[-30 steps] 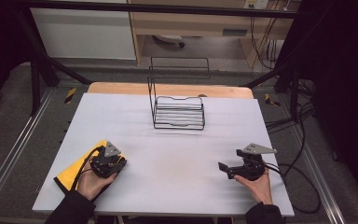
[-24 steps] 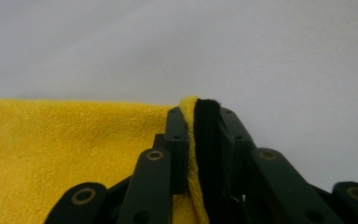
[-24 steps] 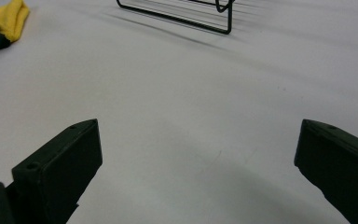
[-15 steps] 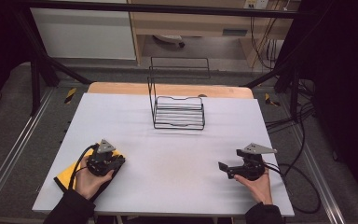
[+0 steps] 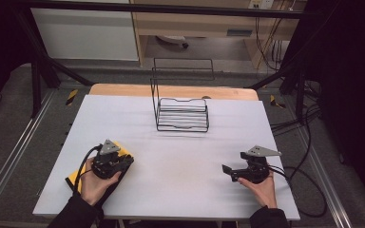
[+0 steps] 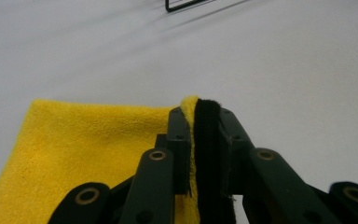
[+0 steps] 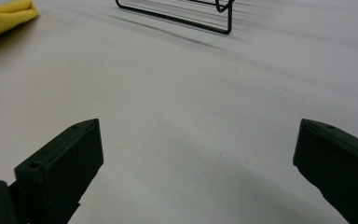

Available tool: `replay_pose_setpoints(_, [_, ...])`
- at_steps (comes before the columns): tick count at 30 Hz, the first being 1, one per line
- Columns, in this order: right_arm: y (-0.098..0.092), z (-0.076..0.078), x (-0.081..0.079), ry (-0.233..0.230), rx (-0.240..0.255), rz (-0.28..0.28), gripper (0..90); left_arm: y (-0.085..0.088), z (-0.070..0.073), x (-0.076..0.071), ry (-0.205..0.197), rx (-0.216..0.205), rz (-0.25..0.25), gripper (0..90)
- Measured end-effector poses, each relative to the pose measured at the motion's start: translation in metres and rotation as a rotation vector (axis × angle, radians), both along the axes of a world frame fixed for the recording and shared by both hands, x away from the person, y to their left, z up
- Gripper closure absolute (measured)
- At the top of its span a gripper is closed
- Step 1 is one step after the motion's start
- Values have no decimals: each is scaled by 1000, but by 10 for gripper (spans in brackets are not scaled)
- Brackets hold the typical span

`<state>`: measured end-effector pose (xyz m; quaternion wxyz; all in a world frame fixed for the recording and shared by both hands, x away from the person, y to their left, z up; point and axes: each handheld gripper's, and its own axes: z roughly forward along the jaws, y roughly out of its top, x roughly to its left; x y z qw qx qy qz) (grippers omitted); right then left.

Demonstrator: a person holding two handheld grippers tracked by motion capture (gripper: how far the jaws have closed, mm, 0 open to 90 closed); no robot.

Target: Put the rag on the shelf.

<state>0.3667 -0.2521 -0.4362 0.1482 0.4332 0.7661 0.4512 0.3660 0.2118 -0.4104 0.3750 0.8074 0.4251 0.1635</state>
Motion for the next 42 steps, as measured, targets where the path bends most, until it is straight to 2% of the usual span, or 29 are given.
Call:
replay_pose_setpoints(1, [0, 0, 0, 0, -1, -1, 18, 0, 0, 0, 0, 0, 0, 775])
replay_pose_setpoints(4, [0, 0, 0, 0, -1, -2, 18, -16, 1, 2, -3, 12, -13, 775])
replay_pose_setpoints(12, [0, 0, 0, -1, -2, -4, 18, -49, 4, 8, 1, -11, -37, 774])
replay_pose_setpoints(18, [0, 0, 0, -2, -3, -5, 19, -75, 3, 11, 8, -5, -64, 773])
replay_pose_setpoints(21, [0, 0, 0, -2, -3, -4, 19, -87, 1, 13, 16, -7, -74, 771])
replay_pose_setpoints(25, [0, 0, 0, -2, -3, -5, 20, -98, -9, 18, 30, 15, -84, 765])
replay_pose_setpoints(30, [0, 0, 0, -3, -5, -5, 20, -103, -24, 22, 49, 34, -104, 749])
replay_pose_setpoints(34, [1, -1, 0, -3, -7, -5, 21, -103, -28, 24, 60, 31, -137, 701])
replay_pose_setpoints(38, [1, -1, 0, -2, -7, -10, 21, -97, -23, 23, 57, 22, -173, 611])
replay_pose_setpoints(42, [2, 0, 0, 0, -8, -14, 21, -85, -12, 20, 38, 25, -200, 462])
